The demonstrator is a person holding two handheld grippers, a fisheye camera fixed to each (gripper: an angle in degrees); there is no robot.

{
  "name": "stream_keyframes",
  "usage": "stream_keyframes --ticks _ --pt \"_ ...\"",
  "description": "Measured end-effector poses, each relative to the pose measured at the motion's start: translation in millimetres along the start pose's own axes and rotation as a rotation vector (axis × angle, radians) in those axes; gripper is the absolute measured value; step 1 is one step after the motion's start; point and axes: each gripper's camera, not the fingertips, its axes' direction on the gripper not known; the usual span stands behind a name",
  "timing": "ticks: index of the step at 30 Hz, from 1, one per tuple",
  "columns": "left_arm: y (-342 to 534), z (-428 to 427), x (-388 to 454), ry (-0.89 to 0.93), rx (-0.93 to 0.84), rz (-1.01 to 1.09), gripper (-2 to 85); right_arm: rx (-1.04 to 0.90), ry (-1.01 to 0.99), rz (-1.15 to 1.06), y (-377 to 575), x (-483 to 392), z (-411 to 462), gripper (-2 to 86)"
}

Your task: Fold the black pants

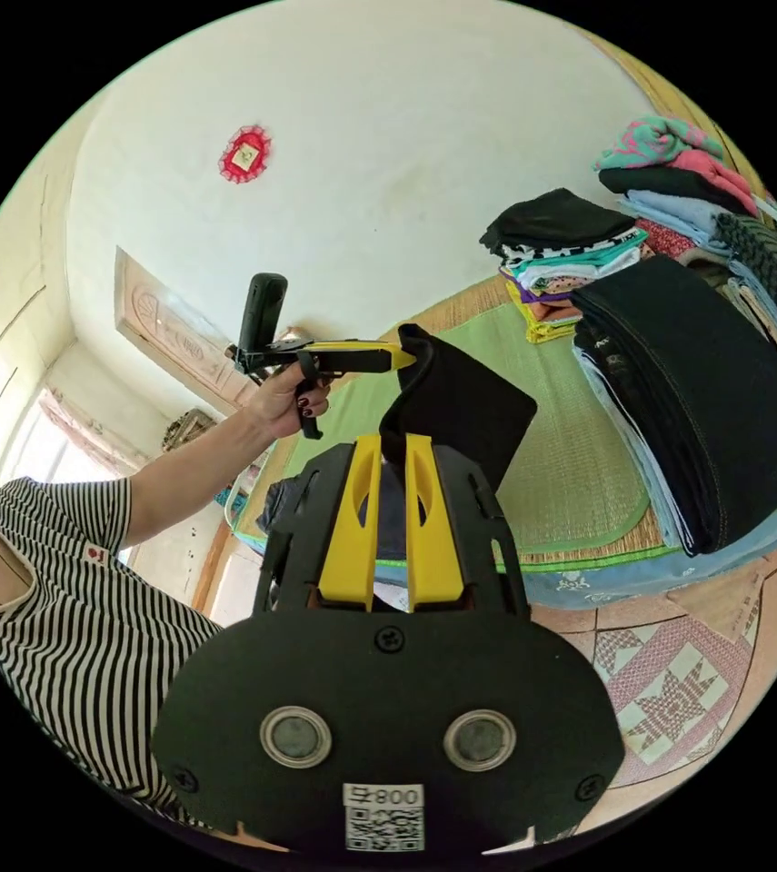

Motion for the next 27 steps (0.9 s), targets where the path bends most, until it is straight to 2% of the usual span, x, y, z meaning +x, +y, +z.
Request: stream_keyframes --ticks 12,17,24,27 --pt "304.3 -86.6 -87.7 -0.011 0.211 -0.205 1.4 -0.233 -0.162 -0.276 -23.5 -148.1 147.1 4.1" --pt "430.3 -70.8 -134.0 -0.005 0.206 -0.374 1.4 -0.386 -0.201 -0.314 -14.0 -180.4 233.9 3.8" --pt "627.1 -28.8 -197.1 0.030 0.232 -0.831 0.7 -0.673 -0.143 -0.319 16.9 -190.0 374.1 3.6" --pt "676.5 -9.6 -195.2 0.132 0.259 -0.850 1.3 -0.773 -0.141 -0.310 24.4 -187.3 415.8 3.7"
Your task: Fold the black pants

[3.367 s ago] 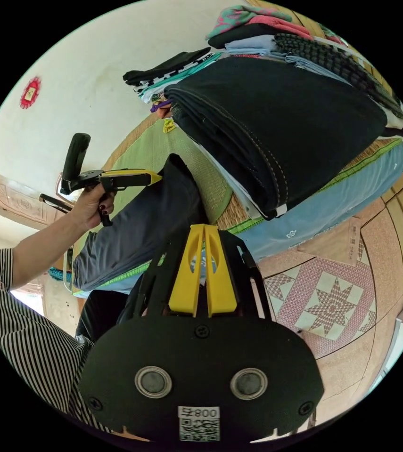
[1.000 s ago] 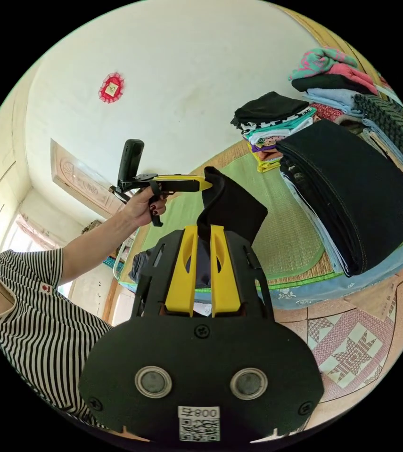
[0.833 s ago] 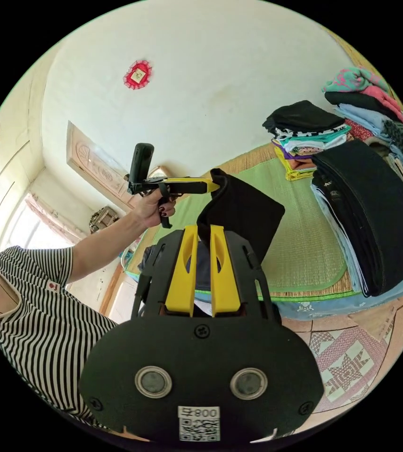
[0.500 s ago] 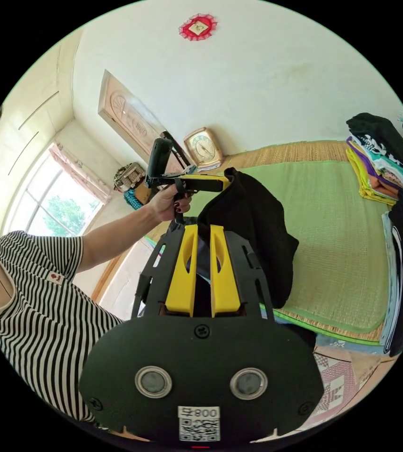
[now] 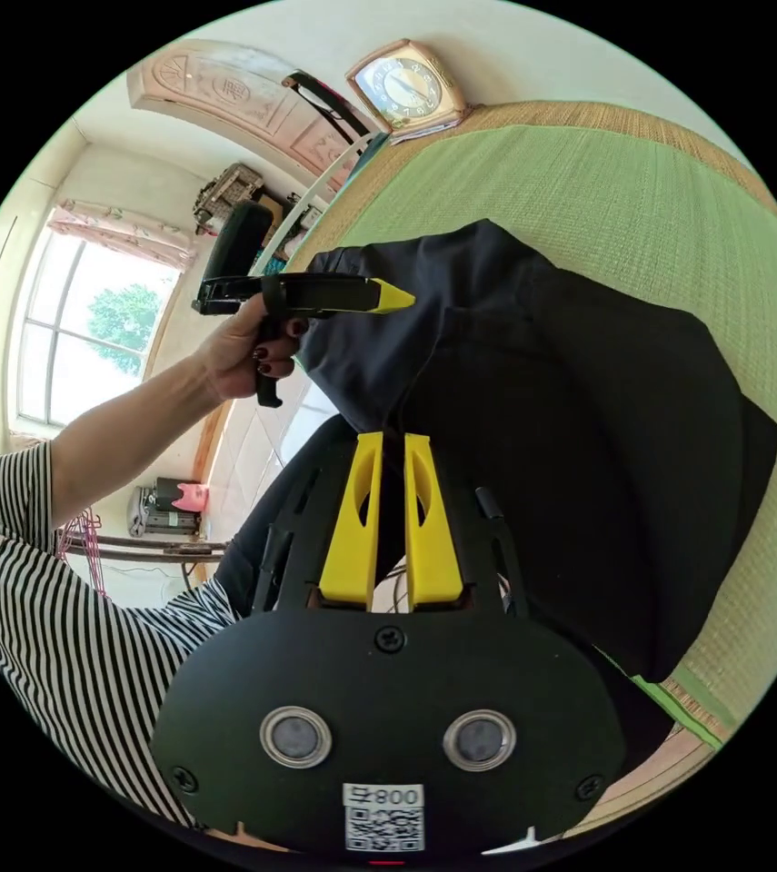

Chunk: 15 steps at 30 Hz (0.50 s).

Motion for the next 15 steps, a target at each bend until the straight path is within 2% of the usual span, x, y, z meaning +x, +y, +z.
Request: stream_keyframes --ticks 3,7,12,15 --pt "26.8 16.1 -16.8 -0.006 -0.038 0.021 2.3 -0.036 -0.032 0.003 -12.5 5.2 17.2 4.2" --pt "47.1 30.3 -43.5 -0.126 -0.022 -0.009 4.4 -0.007 -0.062 0.014 -20.8 9.1 12.0 4.7" --pt "53.5 28.1 -71.7 -0.239 0.063 -0.035 6.4 0.152 -0.051 0.034 -19.4 22.1 -41.1 5.9" --pt "52.8 44.4 -94.4 -0.260 -0.007 -0.046 5.1 0.268 0.038 0.111 -18.1 46.2 -75.2 7.2"
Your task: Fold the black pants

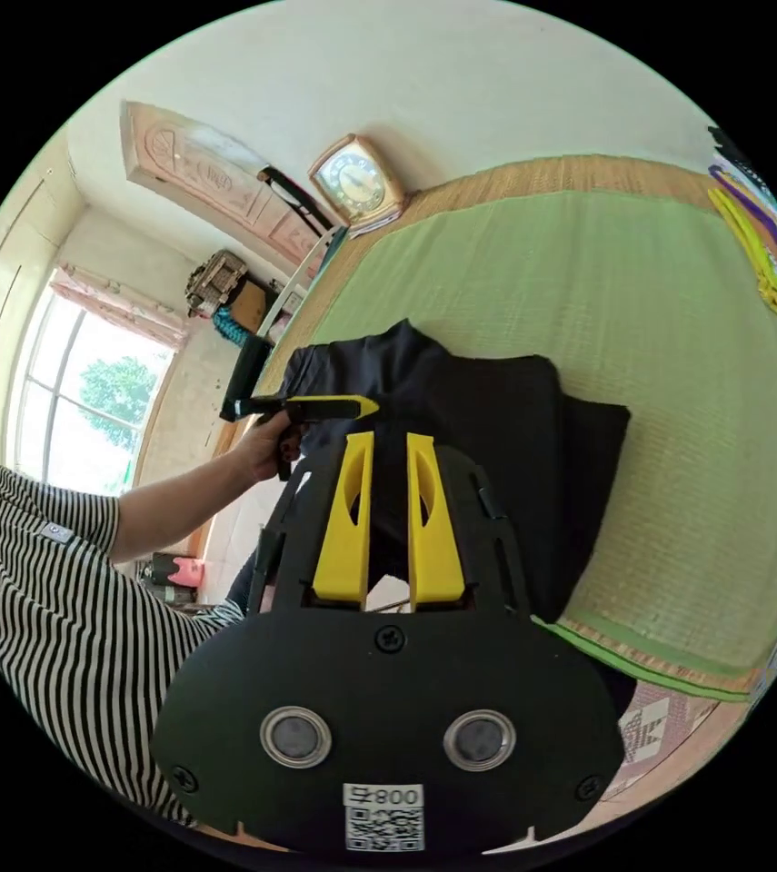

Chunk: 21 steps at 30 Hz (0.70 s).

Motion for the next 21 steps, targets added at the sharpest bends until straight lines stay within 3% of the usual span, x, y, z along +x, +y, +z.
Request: stream_keyframes --ticks 10,16,21 --pt "9.1 32.7 -43.6 0.000 -0.021 -0.008 3.0 -0.020 0.142 0.198 -33.4 83.4 10.0 9.2" --pt "28.4 48.5 -72.7 0.013 -0.001 -0.063 3.4 -0.051 -0.070 0.285 -40.6 110.6 36.0 7.6" --pt "53.9 43.2 -80.9 0.011 0.063 -0.076 3.0 -0.006 -0.222 0.114 -43.4 71.8 35.7 7.1"
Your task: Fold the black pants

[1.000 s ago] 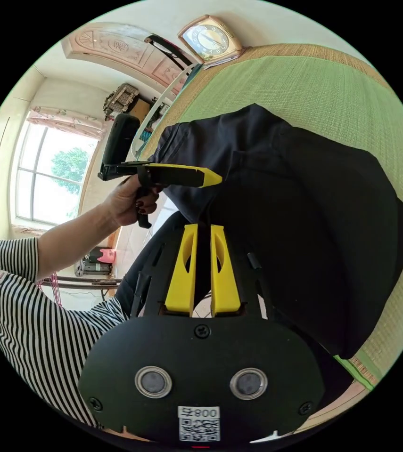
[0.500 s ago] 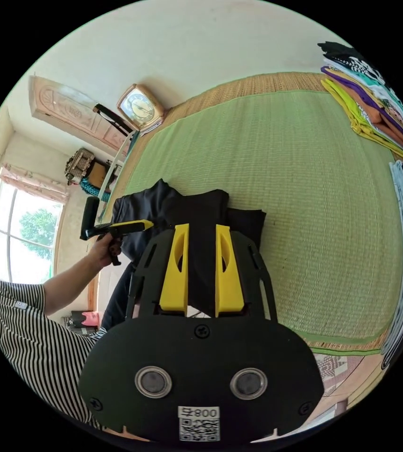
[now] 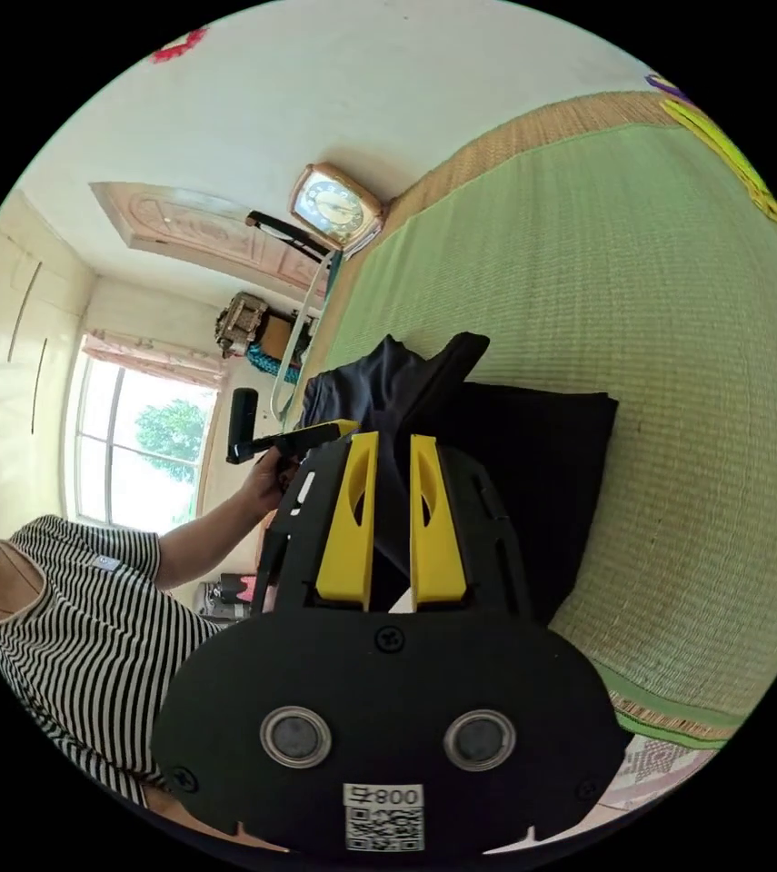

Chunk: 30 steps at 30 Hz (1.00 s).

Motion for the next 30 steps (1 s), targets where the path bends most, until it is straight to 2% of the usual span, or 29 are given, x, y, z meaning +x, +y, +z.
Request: stream_keyframes --ticks 3,6,9,12,15,18,25,30 --pt "19.7 -1.2 -8.0 0.088 0.041 -0.024 3.8 -0.130 0.041 -0.139 6.0 -33.9 32.9 8.2" --pt "38.9 4.1 -18.1 0.184 0.075 -0.071 5.4 -0.310 0.138 -0.181 15.2 -44.4 80.3 8.9" --pt "52.3 14.2 -26.3 0.275 0.081 -0.119 7.2 -0.375 0.181 -0.172 23.1 -41.7 105.6 8.7" --pt "56.9 27.4 -27.5 0.293 0.048 -0.129 8.2 -0.345 0.108 -0.162 24.2 -40.0 107.4 8.0" --pt "52.7 46.2 -23.6 0.272 -0.022 -0.111 7.8 -0.364 0.104 -0.152 24.0 -36.1 114.2 7.7" --pt "45.8 64.6 -13.3 0.176 -0.124 -0.074 6.2 -0.364 0.090 -0.136 24.2 -34.5 118.0 7.6" --pt "33.5 43.1 -3.7 0.063 0.012 -0.050 7.0 -0.343 0.134 -0.165 31.0 -44.3 108.4 7.7" --pt "-1.4 48.7 -1.5 -0.004 0.008 -0.033 6.2 -0.313 0.225 -0.215 32.2 -55.8 108.0 8.3"
